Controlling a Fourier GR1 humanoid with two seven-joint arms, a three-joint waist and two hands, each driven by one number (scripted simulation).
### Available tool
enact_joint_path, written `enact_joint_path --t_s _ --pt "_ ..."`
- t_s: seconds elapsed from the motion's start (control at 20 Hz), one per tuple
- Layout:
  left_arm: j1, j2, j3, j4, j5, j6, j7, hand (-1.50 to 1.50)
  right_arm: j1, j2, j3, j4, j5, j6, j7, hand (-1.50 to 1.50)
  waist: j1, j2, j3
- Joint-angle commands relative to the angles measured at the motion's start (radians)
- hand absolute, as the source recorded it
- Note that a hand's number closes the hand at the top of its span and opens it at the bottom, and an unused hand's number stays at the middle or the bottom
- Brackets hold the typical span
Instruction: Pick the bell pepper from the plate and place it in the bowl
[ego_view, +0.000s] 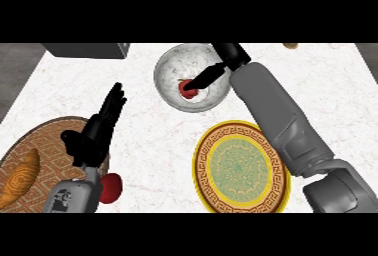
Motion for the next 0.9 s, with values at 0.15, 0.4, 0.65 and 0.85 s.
enact_joint_path --t_s 0.15,0.4,0.65,0.85 --pt "0.022 -0.014 -0.012 -0.014 -0.013 0.013 -0.006 0.0 -0.035 -0.091 -0.104 0.046 -0.1 0.176 0.036 -1.5 -0.012 -0.006 0.0" --pt "0.081 0.008 -0.015 -0.06 0.0 -0.018 -0.016 0.0 0.008 -0.163 -0.151 0.083 -0.145 0.294 0.001 -1.5 -0.001 -0.004 0.0" --pt "-0.011 -0.027 -0.008 0.029 -0.007 0.007 -0.015 0.0 0.039 -0.218 -0.153 0.087 -0.147 0.422 -0.069 -1.5 -0.009 0.0 0.0" --pt "0.032 -0.036 -0.034 0.025 -0.036 0.017 -0.05 0.0 0.054 -0.22 -0.131 0.098 -0.12 0.463 -0.103 -1.5 0.002 0.003 0.0"
